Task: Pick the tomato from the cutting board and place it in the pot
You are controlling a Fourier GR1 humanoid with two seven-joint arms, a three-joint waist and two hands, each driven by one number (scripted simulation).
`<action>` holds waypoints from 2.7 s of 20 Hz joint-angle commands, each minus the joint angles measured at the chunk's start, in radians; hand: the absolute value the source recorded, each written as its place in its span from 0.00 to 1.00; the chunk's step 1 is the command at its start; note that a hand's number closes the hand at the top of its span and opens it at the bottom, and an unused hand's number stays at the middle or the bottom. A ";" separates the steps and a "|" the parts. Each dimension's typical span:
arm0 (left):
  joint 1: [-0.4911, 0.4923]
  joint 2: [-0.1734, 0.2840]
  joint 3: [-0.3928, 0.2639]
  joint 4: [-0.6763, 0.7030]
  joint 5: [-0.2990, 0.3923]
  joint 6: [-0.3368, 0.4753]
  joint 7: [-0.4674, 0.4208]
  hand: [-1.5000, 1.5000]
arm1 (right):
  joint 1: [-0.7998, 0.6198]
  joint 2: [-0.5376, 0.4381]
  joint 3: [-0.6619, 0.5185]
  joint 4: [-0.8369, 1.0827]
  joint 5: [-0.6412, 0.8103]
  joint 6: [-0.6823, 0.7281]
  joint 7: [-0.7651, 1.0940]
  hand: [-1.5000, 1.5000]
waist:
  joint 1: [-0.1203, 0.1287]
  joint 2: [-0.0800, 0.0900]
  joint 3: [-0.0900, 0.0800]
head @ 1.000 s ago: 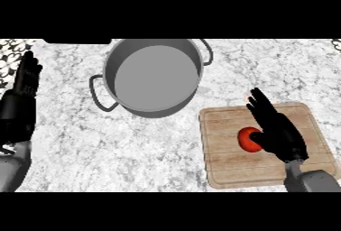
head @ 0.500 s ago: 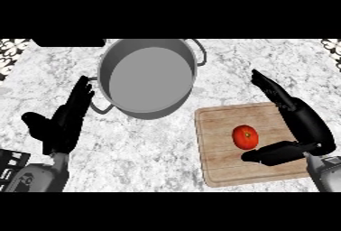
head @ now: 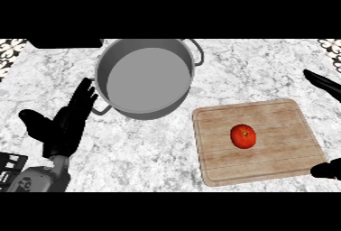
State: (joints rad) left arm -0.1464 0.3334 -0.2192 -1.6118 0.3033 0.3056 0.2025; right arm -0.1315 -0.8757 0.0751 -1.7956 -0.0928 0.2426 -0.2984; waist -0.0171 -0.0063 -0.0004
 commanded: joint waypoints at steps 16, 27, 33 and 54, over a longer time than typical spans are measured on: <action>0.066 -0.059 -0.031 -0.075 -0.086 -0.001 0.040 0.50 | -0.218 -0.124 0.058 -0.131 -0.047 0.327 0.642 0.00 | 0.031 0.007 -0.001; 0.024 -0.063 0.059 -0.065 -0.065 -0.083 0.081 0.50 | -0.157 0.020 0.116 -0.084 0.235 0.417 0.638 0.00 | 0.022 0.006 0.000; -0.015 -0.113 0.071 -0.017 -0.117 -0.074 0.073 0.50 | -0.101 0.177 0.136 -0.172 0.323 0.383 0.732 0.00 | 0.016 0.006 0.000; 0.064 -0.173 0.113 -0.079 -0.165 -0.156 0.080 0.50 | -0.190 0.481 0.241 0.013 0.669 0.424 0.807 0.00 | 0.025 0.007 0.000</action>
State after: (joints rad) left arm -0.1171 0.1769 -0.1037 -1.6758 0.1406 0.1632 0.2941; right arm -0.2804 -0.4616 0.2591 -1.8551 0.4881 0.6862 0.5023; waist 0.0034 0.0001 -0.0001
